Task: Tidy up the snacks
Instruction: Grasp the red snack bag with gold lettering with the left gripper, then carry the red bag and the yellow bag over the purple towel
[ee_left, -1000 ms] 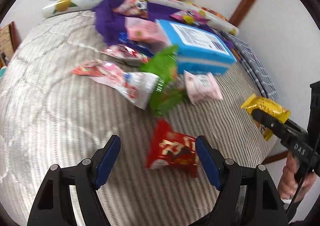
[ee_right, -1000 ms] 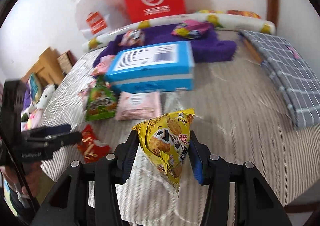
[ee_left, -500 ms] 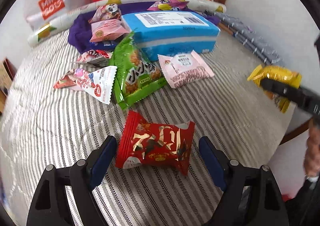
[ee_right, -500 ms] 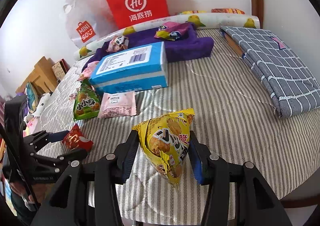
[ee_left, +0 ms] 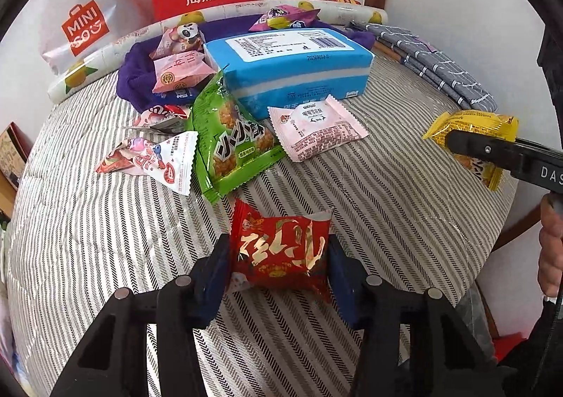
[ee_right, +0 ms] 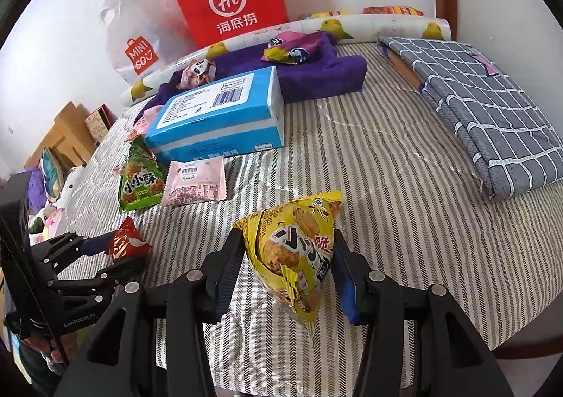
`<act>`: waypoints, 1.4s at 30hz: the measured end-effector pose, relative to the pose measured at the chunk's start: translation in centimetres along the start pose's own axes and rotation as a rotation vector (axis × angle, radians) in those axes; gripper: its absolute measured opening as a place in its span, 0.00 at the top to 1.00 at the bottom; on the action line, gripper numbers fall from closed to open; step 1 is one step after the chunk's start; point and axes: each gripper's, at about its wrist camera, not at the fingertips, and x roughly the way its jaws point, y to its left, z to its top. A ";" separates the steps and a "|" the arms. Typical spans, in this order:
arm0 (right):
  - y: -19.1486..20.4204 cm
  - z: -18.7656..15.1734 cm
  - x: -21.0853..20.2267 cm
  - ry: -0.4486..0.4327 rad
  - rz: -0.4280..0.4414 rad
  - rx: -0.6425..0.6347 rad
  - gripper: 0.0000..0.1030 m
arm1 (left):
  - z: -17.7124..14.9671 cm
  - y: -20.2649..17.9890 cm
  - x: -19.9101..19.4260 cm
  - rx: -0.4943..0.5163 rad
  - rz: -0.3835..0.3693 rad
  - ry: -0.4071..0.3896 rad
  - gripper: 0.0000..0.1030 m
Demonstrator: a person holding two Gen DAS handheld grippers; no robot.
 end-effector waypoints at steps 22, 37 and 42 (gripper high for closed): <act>4.0 2.6 -1.7 -0.009 0.047 -0.064 0.53 | 2.5 2.3 -4.2 -0.125 -0.073 -0.074 0.52; 5.1 8.2 -2.9 -0.054 0.066 -0.114 0.53 | 8.6 2.7 -5.5 -0.145 -0.106 -0.117 0.52; 4.9 11.3 -3.0 -0.086 0.058 -0.137 0.53 | 11.3 3.5 -6.0 -0.161 -0.107 -0.147 0.52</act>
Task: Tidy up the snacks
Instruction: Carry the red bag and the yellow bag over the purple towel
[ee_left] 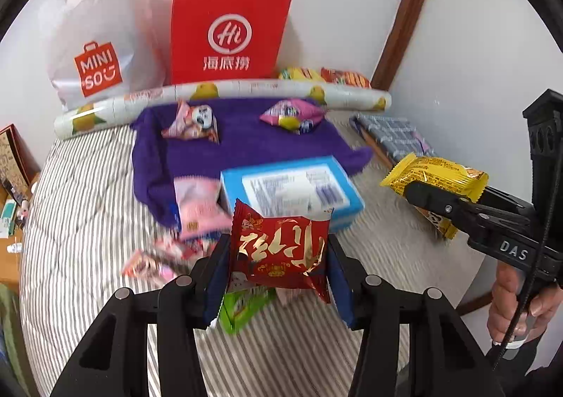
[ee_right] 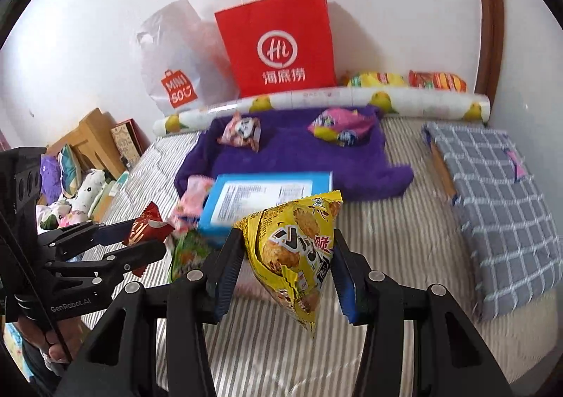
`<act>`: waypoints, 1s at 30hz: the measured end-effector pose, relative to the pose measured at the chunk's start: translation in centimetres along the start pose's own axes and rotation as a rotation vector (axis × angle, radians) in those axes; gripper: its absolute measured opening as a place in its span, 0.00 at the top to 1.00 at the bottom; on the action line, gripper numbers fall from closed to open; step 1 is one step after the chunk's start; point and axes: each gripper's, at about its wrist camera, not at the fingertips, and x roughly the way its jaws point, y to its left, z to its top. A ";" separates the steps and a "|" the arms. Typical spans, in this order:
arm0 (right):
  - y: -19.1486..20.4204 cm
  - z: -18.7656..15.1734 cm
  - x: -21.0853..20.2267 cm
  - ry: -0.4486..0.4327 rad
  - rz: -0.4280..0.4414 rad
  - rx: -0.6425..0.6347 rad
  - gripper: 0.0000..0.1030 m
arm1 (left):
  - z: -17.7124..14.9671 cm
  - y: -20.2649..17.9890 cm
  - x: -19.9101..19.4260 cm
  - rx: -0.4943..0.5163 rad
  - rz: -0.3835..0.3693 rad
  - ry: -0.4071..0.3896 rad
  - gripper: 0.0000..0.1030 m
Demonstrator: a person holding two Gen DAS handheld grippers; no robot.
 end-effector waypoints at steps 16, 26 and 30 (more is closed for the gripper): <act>-4.1 8.4 3.7 -0.043 -0.006 0.017 0.53 | 8.9 3.8 1.6 -0.077 0.057 -0.067 0.52; -6.2 11.8 8.3 -0.030 0.016 0.059 0.53 | 12.3 6.7 4.6 -0.134 0.087 -0.055 0.52; -6.6 11.9 10.9 0.003 0.036 0.066 0.53 | 12.9 7.5 6.3 -0.145 0.100 -0.035 0.52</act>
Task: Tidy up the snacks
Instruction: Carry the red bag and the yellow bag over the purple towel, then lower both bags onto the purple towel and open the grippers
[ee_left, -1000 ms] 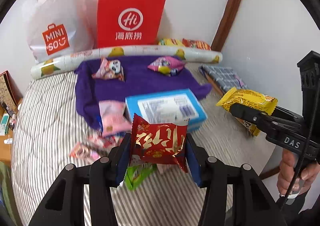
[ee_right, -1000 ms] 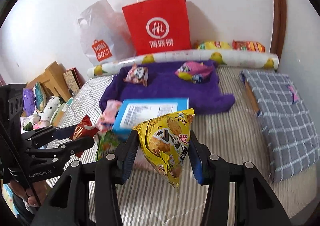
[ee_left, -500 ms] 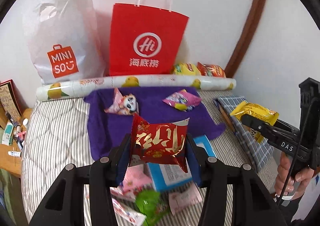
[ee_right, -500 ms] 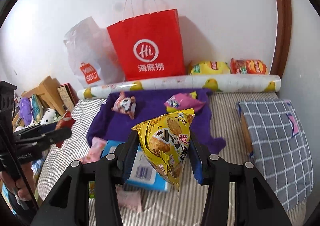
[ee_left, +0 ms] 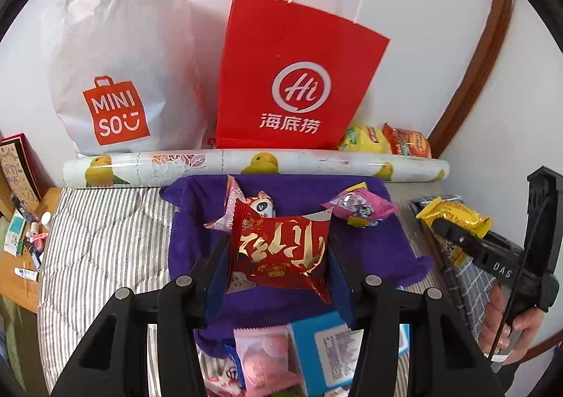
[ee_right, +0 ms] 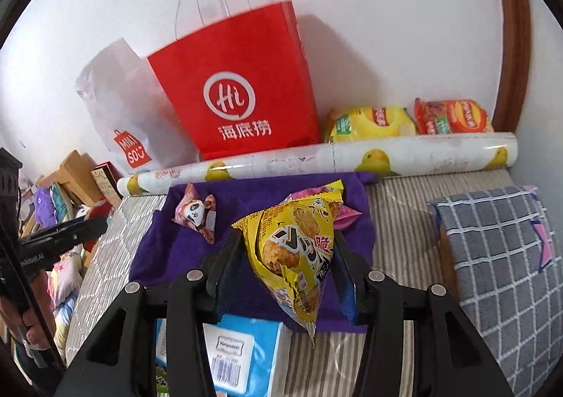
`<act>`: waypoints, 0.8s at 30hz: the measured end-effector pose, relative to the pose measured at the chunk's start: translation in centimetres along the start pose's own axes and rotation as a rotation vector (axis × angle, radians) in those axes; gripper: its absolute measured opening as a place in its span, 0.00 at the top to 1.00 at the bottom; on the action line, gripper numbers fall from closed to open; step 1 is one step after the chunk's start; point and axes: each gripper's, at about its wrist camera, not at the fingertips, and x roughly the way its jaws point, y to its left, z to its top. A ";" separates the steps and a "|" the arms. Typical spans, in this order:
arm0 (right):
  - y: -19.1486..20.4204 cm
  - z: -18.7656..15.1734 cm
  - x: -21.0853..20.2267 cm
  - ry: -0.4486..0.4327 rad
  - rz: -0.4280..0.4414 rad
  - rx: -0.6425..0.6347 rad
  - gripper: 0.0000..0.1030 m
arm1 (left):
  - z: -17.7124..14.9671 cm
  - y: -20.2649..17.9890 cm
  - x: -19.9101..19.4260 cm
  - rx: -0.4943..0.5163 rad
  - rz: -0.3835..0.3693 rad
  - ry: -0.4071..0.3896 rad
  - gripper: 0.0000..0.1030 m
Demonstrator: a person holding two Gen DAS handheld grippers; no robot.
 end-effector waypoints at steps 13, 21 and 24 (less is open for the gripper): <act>-2.3 -1.9 6.6 0.113 0.039 0.019 0.53 | 1.2 2.0 6.3 -0.030 0.026 0.083 0.52; -2.6 -2.7 8.2 0.141 0.046 0.014 0.53 | 0.9 3.2 9.2 -0.060 0.034 0.135 0.52; -2.6 -2.8 8.6 0.147 0.056 0.018 0.53 | 0.6 3.6 9.9 -0.070 0.038 0.153 0.52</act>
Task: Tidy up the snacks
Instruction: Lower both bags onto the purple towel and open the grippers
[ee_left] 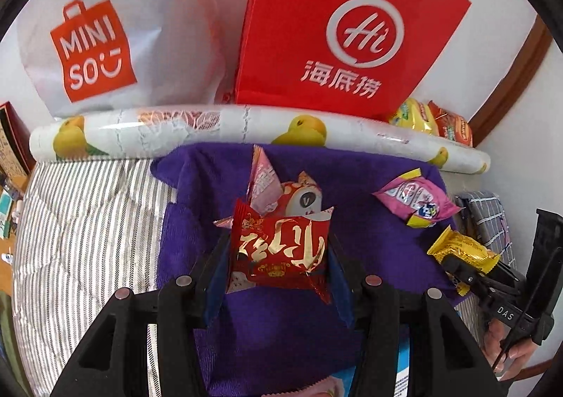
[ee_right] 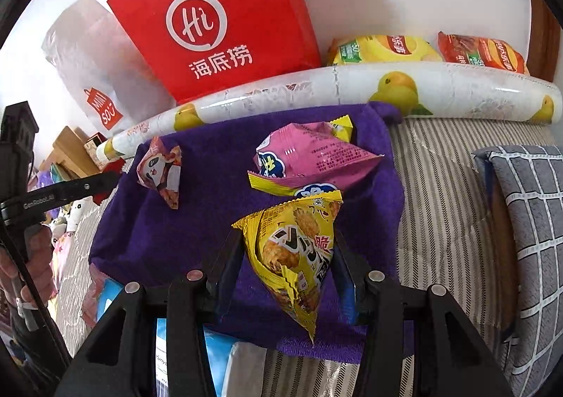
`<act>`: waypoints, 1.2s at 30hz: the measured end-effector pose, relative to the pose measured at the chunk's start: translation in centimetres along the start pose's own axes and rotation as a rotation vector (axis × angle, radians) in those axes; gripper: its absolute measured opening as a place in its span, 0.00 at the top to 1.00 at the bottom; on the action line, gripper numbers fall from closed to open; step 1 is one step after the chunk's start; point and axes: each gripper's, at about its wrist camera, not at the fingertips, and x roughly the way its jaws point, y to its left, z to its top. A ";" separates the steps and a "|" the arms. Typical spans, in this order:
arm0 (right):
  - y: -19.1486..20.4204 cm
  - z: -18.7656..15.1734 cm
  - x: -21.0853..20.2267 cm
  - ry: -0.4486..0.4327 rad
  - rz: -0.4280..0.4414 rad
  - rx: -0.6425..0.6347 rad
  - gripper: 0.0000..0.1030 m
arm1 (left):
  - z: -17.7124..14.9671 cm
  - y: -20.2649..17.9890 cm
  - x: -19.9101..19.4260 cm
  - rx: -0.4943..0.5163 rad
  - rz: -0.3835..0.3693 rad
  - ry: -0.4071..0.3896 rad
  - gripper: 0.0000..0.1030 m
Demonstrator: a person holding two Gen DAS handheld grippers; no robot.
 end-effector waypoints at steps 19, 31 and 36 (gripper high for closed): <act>0.2 -0.4 2.1 0.040 -0.072 -0.023 0.53 | -1.5 0.1 3.2 0.012 0.027 0.089 0.52; 0.0 -0.5 2.4 0.055 -0.096 -0.023 0.44 | -1.7 0.4 4.6 -0.005 0.023 0.112 0.52; 0.4 -0.5 1.3 0.031 -0.112 -0.047 0.33 | -1.6 0.6 4.6 -0.005 0.018 0.109 0.50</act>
